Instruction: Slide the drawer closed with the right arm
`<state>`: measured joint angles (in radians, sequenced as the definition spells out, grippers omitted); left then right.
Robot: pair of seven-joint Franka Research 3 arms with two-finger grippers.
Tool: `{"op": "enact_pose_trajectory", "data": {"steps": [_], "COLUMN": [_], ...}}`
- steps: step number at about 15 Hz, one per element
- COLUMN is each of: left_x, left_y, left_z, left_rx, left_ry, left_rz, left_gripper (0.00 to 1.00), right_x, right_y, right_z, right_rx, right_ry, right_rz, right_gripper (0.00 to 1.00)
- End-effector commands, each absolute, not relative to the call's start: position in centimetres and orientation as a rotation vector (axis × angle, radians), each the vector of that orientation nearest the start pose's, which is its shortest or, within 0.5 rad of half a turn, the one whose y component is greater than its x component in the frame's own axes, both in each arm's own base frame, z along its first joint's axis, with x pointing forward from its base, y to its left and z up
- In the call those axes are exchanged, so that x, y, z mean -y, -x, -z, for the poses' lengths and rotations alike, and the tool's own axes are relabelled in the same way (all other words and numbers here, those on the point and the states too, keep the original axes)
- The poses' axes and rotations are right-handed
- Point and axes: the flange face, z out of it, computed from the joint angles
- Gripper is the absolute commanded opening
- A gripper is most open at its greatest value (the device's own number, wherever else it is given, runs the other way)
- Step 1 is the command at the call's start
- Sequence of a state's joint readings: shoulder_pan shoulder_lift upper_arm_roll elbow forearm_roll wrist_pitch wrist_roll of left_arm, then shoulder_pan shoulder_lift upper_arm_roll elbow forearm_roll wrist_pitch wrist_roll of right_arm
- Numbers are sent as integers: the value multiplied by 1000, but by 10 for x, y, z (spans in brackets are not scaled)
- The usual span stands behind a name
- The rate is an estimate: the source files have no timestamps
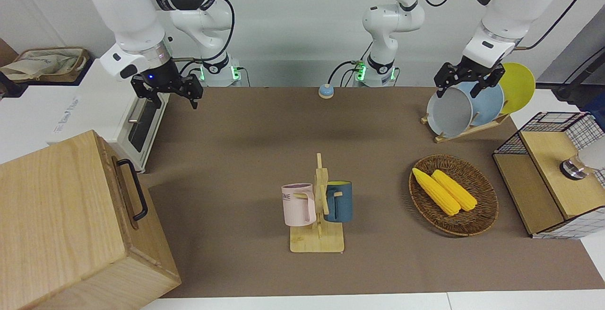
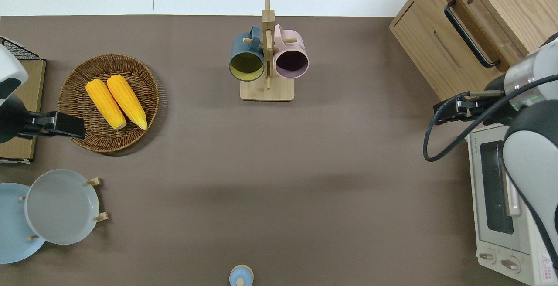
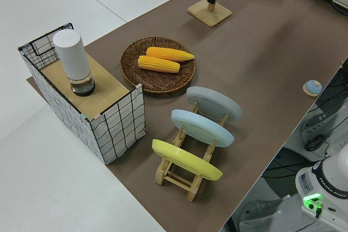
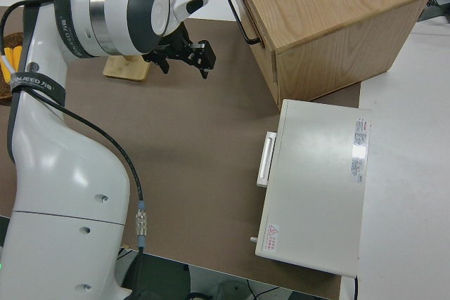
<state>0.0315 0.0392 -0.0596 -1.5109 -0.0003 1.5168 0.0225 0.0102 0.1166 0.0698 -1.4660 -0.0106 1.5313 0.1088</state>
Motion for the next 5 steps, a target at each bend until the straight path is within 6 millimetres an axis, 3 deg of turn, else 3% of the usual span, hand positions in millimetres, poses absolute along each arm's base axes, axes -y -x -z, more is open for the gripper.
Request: {"op": "enact_pose_trajectory", "data": {"steps": [1, 5], "left_x": [14, 14], "left_y": [-563, -563], "left_z": [-630, -629], "left_rx": [-97, -97], "left_ry": [3126, 3126], "left_rz": [-60, -65], "left_gripper": [993, 993], "right_x": [-35, -32], "right_y": [-585, -586], "right_z": [-611, -611], "right_rx": [26, 18], "right_ry": [3140, 3140], "right_rz": [-60, -60], "right_gripper": [987, 987]}}
